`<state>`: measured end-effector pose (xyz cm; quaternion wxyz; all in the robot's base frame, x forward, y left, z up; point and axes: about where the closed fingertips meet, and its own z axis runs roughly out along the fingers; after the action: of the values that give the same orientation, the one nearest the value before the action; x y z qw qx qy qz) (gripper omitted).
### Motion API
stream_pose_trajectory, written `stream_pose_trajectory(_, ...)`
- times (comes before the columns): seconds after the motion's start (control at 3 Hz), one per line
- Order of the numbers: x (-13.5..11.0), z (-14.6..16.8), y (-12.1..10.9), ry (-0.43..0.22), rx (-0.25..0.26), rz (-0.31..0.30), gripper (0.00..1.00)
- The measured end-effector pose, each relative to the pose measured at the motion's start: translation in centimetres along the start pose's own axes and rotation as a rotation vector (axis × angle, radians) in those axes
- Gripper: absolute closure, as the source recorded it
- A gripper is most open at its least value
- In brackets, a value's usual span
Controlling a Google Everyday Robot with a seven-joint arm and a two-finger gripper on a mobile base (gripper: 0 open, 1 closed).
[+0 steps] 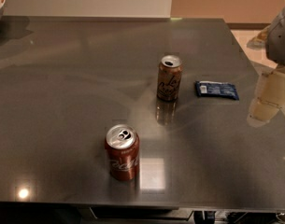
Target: Move coke can near orange can
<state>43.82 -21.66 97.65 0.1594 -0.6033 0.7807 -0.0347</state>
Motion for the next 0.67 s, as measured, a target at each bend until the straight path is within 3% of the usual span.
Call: stream_pose_trajectory(0.67, -0.36, -0.08, -0.09, -0.011, -0.005, 0.002, 0.0)
